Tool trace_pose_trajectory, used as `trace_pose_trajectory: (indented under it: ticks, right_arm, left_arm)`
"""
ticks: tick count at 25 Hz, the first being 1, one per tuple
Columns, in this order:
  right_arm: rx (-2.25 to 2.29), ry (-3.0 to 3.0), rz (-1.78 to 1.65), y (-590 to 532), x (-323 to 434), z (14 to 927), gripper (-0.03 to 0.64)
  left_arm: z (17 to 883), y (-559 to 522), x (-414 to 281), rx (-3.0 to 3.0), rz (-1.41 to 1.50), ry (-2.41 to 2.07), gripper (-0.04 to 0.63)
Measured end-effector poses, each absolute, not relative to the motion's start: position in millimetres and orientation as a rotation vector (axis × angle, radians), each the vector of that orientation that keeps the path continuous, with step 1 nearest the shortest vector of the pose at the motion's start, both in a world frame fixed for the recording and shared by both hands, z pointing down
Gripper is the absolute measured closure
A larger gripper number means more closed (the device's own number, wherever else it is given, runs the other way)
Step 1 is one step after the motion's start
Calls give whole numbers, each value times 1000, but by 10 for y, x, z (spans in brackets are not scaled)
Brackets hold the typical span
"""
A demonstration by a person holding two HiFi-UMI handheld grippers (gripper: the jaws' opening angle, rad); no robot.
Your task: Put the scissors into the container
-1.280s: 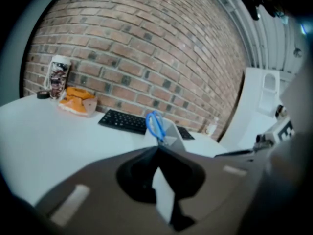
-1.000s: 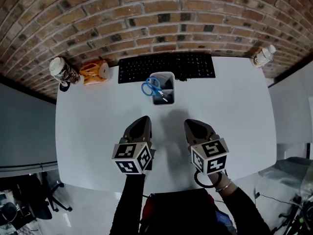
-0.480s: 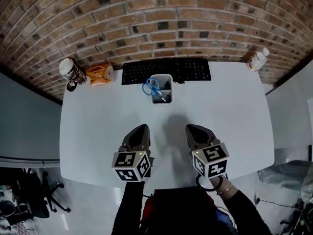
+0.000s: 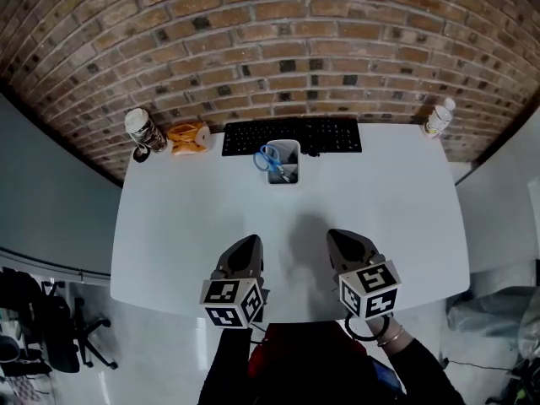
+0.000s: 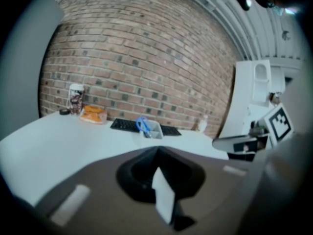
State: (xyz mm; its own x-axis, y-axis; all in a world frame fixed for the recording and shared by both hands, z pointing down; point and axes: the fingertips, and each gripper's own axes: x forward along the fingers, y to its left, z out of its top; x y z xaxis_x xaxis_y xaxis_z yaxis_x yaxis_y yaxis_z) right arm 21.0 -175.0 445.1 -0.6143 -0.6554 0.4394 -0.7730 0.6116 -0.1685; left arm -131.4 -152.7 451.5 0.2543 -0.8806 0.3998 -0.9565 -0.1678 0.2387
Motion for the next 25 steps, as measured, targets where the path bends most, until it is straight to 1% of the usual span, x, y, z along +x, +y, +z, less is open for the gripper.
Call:
trace_pose_trajectory:
  ticks: [25]
  right_arm:
    - [1134, -2627, 397, -1139, 451, 3967, 609]
  left_arm:
    - [4086, -759, -1510, 2077, 145, -1796, 594]
